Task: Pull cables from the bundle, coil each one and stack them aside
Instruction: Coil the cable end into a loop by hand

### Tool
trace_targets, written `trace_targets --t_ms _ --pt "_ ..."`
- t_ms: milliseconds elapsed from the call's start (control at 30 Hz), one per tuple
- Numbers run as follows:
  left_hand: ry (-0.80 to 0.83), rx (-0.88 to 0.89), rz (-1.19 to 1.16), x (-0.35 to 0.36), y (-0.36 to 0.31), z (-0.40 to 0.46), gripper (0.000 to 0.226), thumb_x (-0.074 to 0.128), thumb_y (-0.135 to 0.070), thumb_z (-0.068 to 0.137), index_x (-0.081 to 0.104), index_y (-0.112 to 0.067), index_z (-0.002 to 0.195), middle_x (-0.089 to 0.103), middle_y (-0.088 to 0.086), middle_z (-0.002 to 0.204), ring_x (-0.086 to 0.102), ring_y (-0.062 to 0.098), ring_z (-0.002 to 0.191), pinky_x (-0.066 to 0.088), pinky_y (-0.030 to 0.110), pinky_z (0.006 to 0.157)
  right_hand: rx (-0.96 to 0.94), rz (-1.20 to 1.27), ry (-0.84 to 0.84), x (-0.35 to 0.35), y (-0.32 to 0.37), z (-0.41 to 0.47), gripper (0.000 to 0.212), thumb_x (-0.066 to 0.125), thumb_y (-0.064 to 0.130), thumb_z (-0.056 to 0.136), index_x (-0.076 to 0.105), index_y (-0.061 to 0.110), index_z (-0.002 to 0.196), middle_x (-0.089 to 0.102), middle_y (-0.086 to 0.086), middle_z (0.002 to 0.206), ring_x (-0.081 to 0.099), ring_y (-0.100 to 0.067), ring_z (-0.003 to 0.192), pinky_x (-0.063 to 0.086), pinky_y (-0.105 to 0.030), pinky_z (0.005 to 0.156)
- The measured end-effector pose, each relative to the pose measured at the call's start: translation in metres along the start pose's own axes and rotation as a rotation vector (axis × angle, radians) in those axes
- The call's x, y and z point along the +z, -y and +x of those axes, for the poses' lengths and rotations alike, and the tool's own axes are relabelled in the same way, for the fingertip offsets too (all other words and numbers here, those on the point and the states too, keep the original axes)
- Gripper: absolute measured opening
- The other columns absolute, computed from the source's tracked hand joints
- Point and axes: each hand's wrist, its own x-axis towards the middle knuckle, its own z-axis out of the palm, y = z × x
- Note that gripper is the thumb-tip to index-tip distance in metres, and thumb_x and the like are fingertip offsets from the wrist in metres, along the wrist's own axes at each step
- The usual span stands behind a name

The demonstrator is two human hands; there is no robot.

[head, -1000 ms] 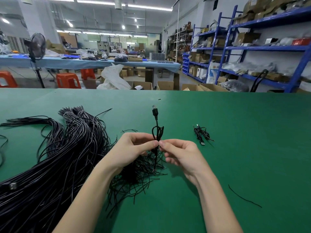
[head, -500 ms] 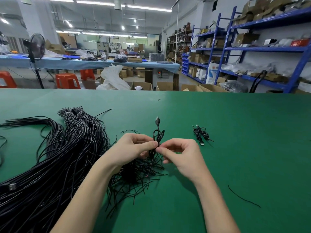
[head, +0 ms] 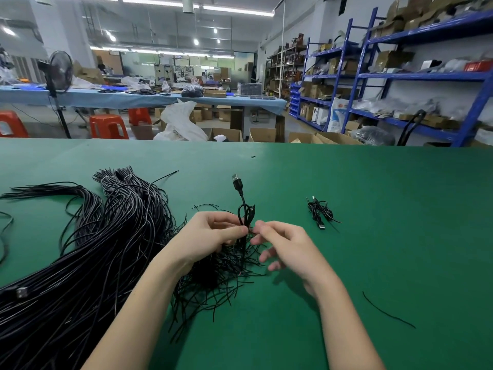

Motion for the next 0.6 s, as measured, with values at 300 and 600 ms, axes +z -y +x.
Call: trace_targets --t_ms 300,600 --pt "0.001 0.164 -0.051 0.0078 0.0025 0.0000 0.014 0.078 -0.012 0.086 0.078 -0.011 0.100 0.078 -0.001 0.088 0.064 -0.003 0.064 0.042 0.004 0.057 0.120 0.114 -0.057 0.0091 -0.0028 0.0075 0.022 0.069 0.030 0.095 0.075 0.009 0.089 0.073 0.003 0.072 0.051 -0.004 0.048 0.035 -0.016 0.041" --pt "-0.012 0.164 -0.015 0.0088 0.0049 -0.0002 0.012 0.079 -0.021 0.085 0.080 -0.015 0.096 0.073 -0.008 0.074 0.057 -0.002 0.056 0.039 0.005 0.054 0.057 0.225 -0.093 0.0108 -0.0076 0.0079 0.008 0.074 0.015 0.091 0.076 0.007 0.091 0.073 -0.001 0.074 0.049 -0.005 0.050 0.036 -0.016 0.043"
